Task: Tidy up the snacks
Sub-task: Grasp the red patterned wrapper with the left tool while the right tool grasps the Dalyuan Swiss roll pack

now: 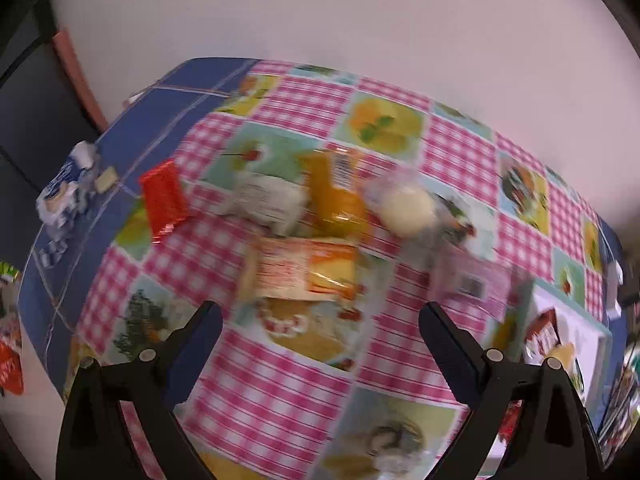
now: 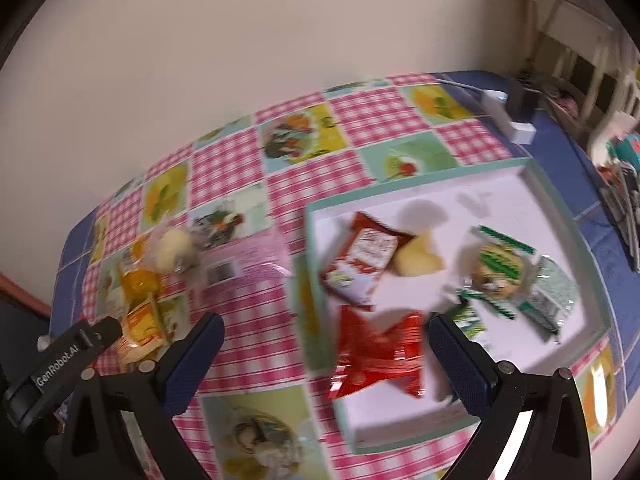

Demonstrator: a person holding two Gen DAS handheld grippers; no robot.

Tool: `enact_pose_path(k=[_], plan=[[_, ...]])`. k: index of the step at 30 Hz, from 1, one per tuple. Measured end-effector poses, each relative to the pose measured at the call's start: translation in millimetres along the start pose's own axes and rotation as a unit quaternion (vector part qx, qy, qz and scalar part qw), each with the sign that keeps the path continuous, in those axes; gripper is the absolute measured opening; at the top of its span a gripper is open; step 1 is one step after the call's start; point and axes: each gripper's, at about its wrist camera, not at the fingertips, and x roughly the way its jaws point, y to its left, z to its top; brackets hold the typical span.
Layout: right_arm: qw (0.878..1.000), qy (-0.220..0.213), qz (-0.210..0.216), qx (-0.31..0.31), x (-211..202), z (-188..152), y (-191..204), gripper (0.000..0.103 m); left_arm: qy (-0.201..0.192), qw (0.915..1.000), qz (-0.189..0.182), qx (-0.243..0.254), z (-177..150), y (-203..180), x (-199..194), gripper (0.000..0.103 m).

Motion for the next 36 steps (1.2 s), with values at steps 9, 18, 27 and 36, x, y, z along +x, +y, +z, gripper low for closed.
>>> enact_pose_path(k=[9, 18, 27, 36], plan=[[0.998, 0.025, 0.049, -0.032, 23, -8, 45, 0.103, 0.014, 0.9956, 0.006, -0.093, 13, 79, 16, 0.099], [0.993, 0.041, 0.072, -0.082, 47, -14, 85, 0.103, 0.005, 0.9931, 0.006, -0.117, 35, 124, 29, 0.099], [0.983, 0.045, 0.096, -0.149, 60, -20, 143, 0.103, 0.038, 0.9917, -0.006, -0.123, 56, 177, 60, 0.099], [0.972, 0.077, 0.114, -0.192, 91, -34, 195, 0.103, 0.067, 0.9903, -0.003, -0.121, 87, 187, 95, 0.098]])
